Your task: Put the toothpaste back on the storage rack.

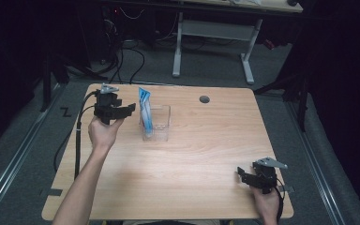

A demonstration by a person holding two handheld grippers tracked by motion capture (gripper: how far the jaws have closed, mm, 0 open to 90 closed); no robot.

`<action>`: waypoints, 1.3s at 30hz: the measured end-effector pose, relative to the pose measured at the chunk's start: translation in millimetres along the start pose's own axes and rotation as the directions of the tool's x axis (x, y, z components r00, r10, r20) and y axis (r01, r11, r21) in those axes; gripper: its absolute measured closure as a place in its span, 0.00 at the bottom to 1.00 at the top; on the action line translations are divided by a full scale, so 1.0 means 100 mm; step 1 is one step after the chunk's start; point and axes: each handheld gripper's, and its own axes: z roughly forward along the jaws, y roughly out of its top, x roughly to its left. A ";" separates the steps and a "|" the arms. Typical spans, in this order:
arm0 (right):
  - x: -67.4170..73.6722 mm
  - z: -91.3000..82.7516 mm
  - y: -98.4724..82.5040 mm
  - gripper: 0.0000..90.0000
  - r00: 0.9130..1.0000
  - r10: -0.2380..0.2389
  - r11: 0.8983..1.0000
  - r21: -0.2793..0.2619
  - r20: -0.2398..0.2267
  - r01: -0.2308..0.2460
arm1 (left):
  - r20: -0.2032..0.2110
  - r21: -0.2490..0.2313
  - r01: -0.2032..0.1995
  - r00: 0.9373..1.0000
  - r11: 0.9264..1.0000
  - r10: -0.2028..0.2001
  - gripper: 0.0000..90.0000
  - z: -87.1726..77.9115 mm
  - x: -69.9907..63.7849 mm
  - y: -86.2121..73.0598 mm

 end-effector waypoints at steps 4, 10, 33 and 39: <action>0.00 0.00 0.00 0.31 1.000 0.000 1.000 0.000 0.000 0.000 | 0.002 -0.006 0.006 1.000 1.000 -0.006 0.45 -0.05 0.02 -0.03; 0.00 0.00 0.00 0.32 1.000 0.000 1.000 0.000 0.000 0.000 | -0.001 -0.011 0.012 1.000 1.000 -0.012 0.46 -0.10 0.06 -0.06; 0.00 0.00 0.00 0.32 1.000 -0.001 1.000 -0.001 0.000 0.001 | 0.001 -0.029 0.017 1.000 0.999 -0.016 0.46 -0.31 0.09 -0.13; 0.00 0.00 0.00 0.32 1.000 0.000 1.000 0.000 0.000 0.000 | 0.009 -0.038 0.033 0.999 0.999 -0.032 0.46 -0.37 0.11 -0.16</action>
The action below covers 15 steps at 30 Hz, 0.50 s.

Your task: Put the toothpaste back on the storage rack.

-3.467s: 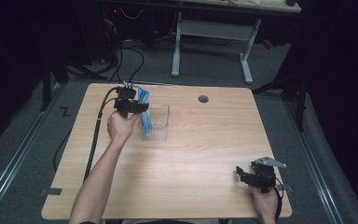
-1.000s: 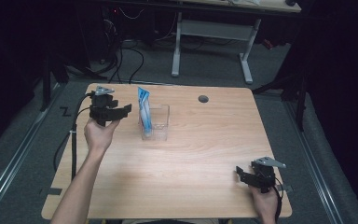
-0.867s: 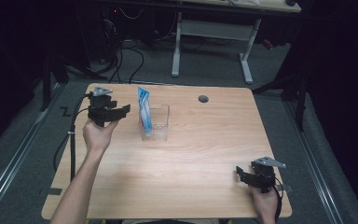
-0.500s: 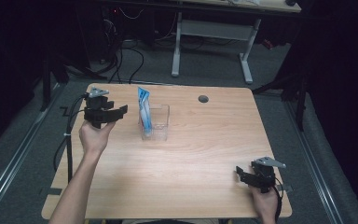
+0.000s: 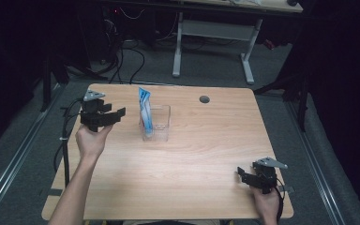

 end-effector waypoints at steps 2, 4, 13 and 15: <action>0.00 0.00 0.00 0.32 1.000 0.000 1.000 0.000 0.000 0.000 | 0.001 -0.005 -0.002 1.000 1.000 0.002 0.46 -0.02 0.00 0.00; 0.00 0.00 0.00 0.32 1.000 -0.001 1.000 0.000 0.000 0.001 | 0.001 -0.008 -0.004 1.000 1.000 0.004 0.46 -0.04 0.00 -0.01; 0.00 0.00 0.00 0.32 1.000 -0.001 1.000 0.000 0.000 0.001 | -0.003 -0.009 0.003 1.000 1.000 -0.003 0.45 -0.11 0.03 -0.06; 0.00 0.00 0.00 0.32 1.000 0.000 1.000 0.000 0.000 0.000 | -0.004 -0.012 0.005 1.000 1.000 -0.005 0.45 -0.13 0.03 -0.07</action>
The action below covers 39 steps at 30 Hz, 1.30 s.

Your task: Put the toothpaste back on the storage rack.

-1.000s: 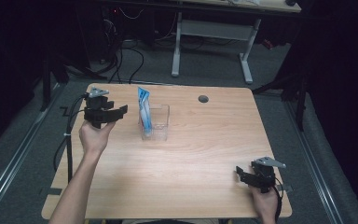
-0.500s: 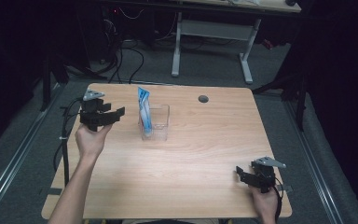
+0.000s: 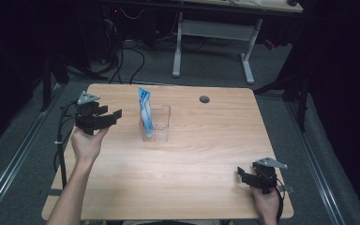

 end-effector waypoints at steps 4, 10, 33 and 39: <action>0.00 0.00 0.00 0.32 1.000 0.000 1.000 0.000 0.000 0.000 | -0.005 0.000 0.000 1.000 1.000 0.000 0.45 -0.03 0.01 -0.03; 0.00 0.00 0.00 0.32 1.000 0.000 1.000 0.002 0.000 0.000 | -0.008 0.001 0.011 1.000 1.000 -0.011 0.45 -0.07 0.05 -0.10; 0.00 0.00 0.00 0.32 1.000 -0.003 1.000 0.000 0.002 0.003 | -0.030 -0.010 0.034 0.999 0.999 -0.035 0.46 -0.19 0.10 -0.36; 0.00 0.00 0.00 0.32 1.000 -0.003 1.000 0.000 0.002 0.003 | -0.028 -0.013 0.049 0.998 0.999 -0.050 0.46 -0.22 0.12 -0.44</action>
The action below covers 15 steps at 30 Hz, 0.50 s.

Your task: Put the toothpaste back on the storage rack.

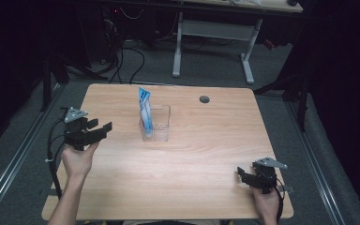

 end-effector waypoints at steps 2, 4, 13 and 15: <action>0.00 0.00 0.00 0.32 1.000 -0.001 1.000 0.000 0.000 0.001 | -0.001 0.002 0.001 1.000 1.000 -0.001 0.46 0.00 0.00 -0.02; 0.00 0.00 0.00 0.32 1.000 0.000 1.000 0.000 0.001 0.000 | -0.003 0.004 -0.001 1.000 1.000 0.001 0.46 -0.01 0.00 -0.05; 0.00 0.00 0.00 0.32 1.000 -0.001 1.000 0.001 0.001 0.001 | -0.009 0.015 -0.002 1.000 1.000 0.002 0.46 -0.01 0.00 -0.15; 0.00 0.00 0.00 0.32 1.000 -0.002 1.000 0.000 0.001 0.002 | -0.010 0.017 -0.002 1.000 1.000 0.002 0.46 -0.02 0.00 -0.18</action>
